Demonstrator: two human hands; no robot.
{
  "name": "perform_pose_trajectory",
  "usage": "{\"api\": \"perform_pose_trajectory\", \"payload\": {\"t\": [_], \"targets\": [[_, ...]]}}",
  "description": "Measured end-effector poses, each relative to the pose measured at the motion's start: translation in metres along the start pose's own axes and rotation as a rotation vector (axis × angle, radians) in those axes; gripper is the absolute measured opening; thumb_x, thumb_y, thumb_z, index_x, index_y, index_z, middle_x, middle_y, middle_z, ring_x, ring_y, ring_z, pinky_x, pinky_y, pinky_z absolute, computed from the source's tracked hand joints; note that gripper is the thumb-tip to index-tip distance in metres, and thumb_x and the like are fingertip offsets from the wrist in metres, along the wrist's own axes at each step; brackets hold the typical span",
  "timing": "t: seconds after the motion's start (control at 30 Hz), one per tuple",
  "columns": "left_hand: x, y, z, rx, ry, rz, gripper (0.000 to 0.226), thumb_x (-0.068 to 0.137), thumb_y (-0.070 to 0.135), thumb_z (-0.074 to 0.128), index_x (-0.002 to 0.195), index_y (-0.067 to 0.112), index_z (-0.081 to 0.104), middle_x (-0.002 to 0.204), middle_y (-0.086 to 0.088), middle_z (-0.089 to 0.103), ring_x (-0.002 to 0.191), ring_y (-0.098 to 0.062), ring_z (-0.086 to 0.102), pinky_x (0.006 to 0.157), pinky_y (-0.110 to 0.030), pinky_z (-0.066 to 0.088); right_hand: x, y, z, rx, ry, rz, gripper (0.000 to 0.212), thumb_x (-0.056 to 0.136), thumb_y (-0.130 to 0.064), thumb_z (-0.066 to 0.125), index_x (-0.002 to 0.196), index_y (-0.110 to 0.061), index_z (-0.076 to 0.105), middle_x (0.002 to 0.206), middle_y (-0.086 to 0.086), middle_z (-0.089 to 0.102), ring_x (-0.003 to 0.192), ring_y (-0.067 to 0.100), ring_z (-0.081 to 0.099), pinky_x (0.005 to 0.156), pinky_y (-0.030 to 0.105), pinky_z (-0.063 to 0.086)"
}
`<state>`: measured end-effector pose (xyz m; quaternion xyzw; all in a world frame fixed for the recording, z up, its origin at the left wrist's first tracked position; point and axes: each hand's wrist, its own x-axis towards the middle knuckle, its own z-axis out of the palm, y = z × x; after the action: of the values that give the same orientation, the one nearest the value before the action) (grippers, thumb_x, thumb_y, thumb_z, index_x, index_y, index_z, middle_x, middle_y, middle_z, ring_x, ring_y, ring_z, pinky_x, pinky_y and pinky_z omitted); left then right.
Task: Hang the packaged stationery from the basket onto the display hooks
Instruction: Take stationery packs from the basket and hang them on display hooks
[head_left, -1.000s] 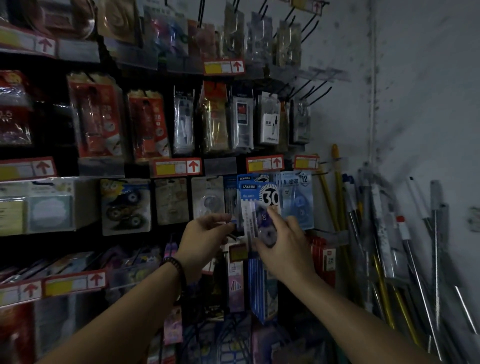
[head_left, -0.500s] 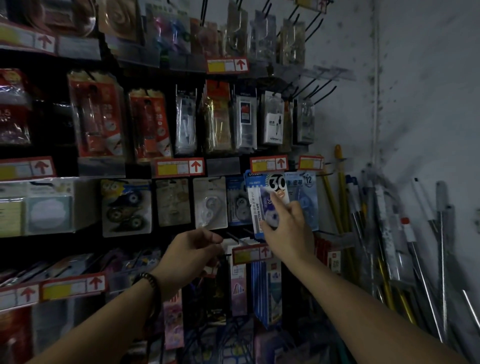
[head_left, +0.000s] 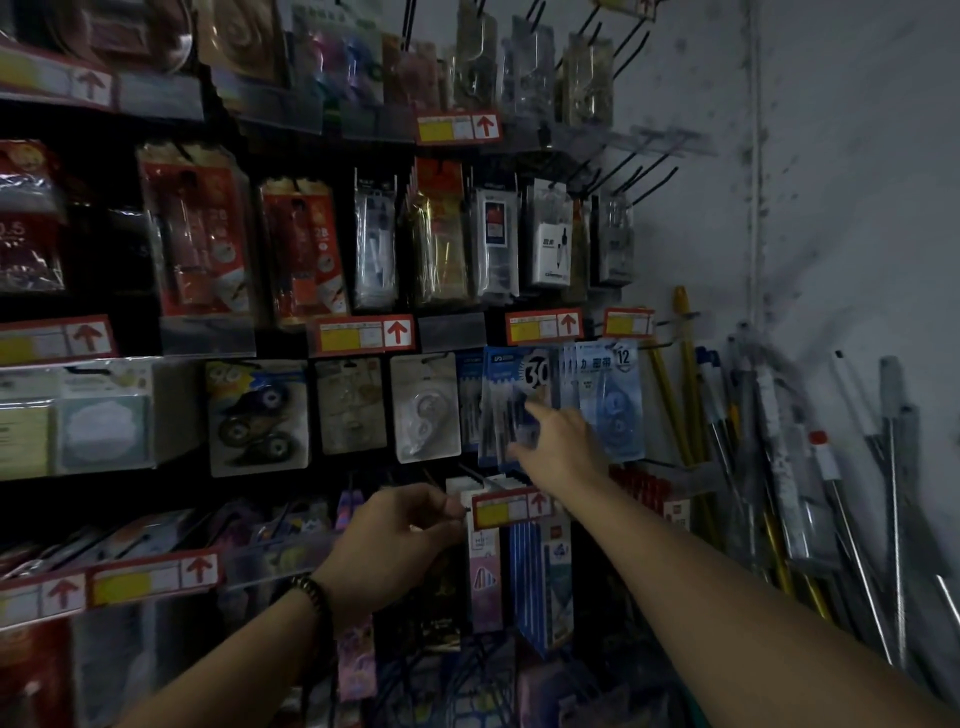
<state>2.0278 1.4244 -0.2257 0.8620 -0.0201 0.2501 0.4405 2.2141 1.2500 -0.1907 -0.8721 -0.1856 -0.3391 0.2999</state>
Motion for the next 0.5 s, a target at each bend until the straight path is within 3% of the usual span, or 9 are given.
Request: {"api": "perform_pose_trajectory", "payload": {"t": [0.2,0.37,0.43,0.5], "targets": [[-0.022,-0.011,-0.003,0.105,-0.084,0.054,0.009,0.099,0.013,0.072,0.093,0.018,0.075,0.074,0.006,0.074,0.066,-0.005,0.067,0.063,-0.020,0.051,-0.020,0.001,0.003,-0.029,-0.025,-0.008,0.058,0.096,-0.046,0.065,0.151,-0.034,0.051,0.142,0.009,0.053,0.127,0.032,0.057,0.093,0.042,0.057],[-0.064,-0.032,-0.003,0.266,-0.171,0.079,0.006,0.099,0.022,0.073,0.095,0.026,0.075,0.080,0.018,0.076,0.073,0.007,0.068,0.066,-0.010,0.049,-0.072,0.001,-0.011,-0.010,-0.059,-0.081,0.046,0.098,-0.044,0.061,0.142,-0.030,0.058,0.125,0.001,0.055,0.117,0.025,0.059,0.087,0.038,0.057],[-0.086,-0.045,-0.001,0.318,-0.227,0.080,0.007,0.099,0.024,0.071,0.093,0.024,0.075,0.084,0.017,0.076,0.077,0.004,0.069,0.068,-0.013,0.051,-0.100,-0.003,-0.016,-0.008,-0.020,-0.141,0.037,0.098,-0.040,0.060,0.132,-0.026,0.064,0.118,-0.001,0.058,0.113,0.024,0.058,0.091,0.039,0.055],[-0.109,-0.063,0.002,0.395,-0.255,0.095,0.008,0.097,0.026,0.070,0.093,0.020,0.074,0.088,0.010,0.077,0.081,0.000,0.069,0.079,-0.025,0.057,-0.131,-0.008,-0.019,0.005,0.027,-0.231,0.031,0.097,-0.037,0.062,0.124,-0.022,0.068,0.115,-0.001,0.061,0.113,0.023,0.055,0.095,0.040,0.052]]}}
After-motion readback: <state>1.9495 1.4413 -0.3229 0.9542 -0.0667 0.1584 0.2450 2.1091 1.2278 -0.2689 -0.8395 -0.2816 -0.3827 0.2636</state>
